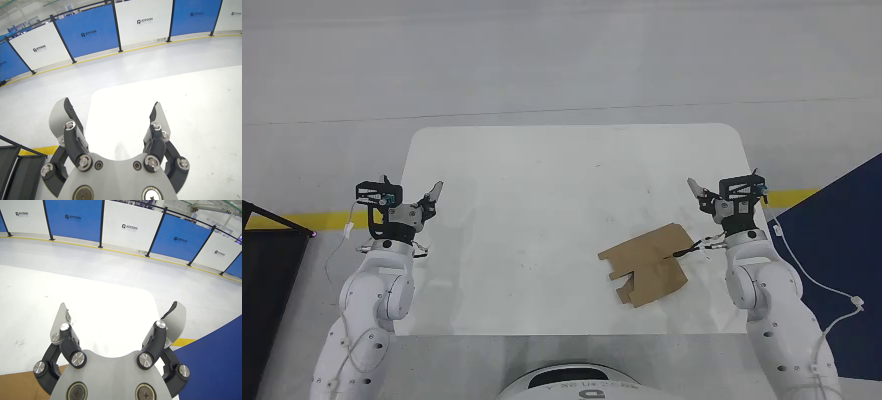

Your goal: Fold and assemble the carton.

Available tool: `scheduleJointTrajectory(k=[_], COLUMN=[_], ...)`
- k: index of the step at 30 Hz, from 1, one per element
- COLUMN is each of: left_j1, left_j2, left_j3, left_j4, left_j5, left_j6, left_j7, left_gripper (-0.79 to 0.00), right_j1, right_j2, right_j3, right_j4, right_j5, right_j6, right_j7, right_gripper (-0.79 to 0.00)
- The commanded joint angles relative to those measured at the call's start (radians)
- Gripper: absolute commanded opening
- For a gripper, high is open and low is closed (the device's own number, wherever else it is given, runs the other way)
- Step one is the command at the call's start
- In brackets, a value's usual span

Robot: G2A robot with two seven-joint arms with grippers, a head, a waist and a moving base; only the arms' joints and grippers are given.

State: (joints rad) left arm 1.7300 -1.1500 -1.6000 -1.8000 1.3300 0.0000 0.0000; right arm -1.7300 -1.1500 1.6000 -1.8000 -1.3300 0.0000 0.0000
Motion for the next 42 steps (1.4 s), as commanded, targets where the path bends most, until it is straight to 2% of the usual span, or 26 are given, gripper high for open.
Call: scheduleJointTrajectory(k=[1,19,22,25,30,32,40,42], left_j1=[0.0,0.0,0.0,0.0,0.0,0.0,0.0,0.0], left_j2=[0.0,0.0,0.0,0.0,0.0,0.0,0.0,0.0], left_j3=[0.0,0.0,0.0,0.0,0.0,0.0,0.0,0.0], left_j4=[0.0,0.0,0.0,0.0,0.0,0.0,0.0,0.0], left_j5=[0.0,0.0,0.0,0.0,0.0,0.0,0.0,0.0], left_j6=[0.0,0.0,0.0,0.0,0.0,0.0,0.0,0.0], left_j7=[0.0,0.0,0.0,0.0,0.0,0.0,0.0,0.0], left_gripper=[0.0,0.0,0.0,0.0,0.0,0.0,0.0,0.0], right_j1=[0.0,0.001,-0.002,-0.024,-0.075,-0.083,-0.083,-0.092], right_j2=[0.0,0.0,0.01,0.024,0.043,0.049,0.049,0.053], right_j3=[0.0,-0.002,0.013,0.052,0.137,0.172,0.171,0.168], right_j4=[0.0,-0.002,0.018,0.056,0.071,0.063,0.062,0.047], right_j5=[0.0,-0.002,-0.034,-0.008,0.005,-0.015,-0.017,-0.061], right_j6=[0.0,-0.01,-0.146,-0.362,-0.56,-0.579,-0.582,-0.615], right_j7=[0.0,0.0,0.011,0.021,0.005,0.018,0.019,0.026], right_gripper=[-0.001,0.0,0.0,0.0,0.0,0.0,0.0,0.0])
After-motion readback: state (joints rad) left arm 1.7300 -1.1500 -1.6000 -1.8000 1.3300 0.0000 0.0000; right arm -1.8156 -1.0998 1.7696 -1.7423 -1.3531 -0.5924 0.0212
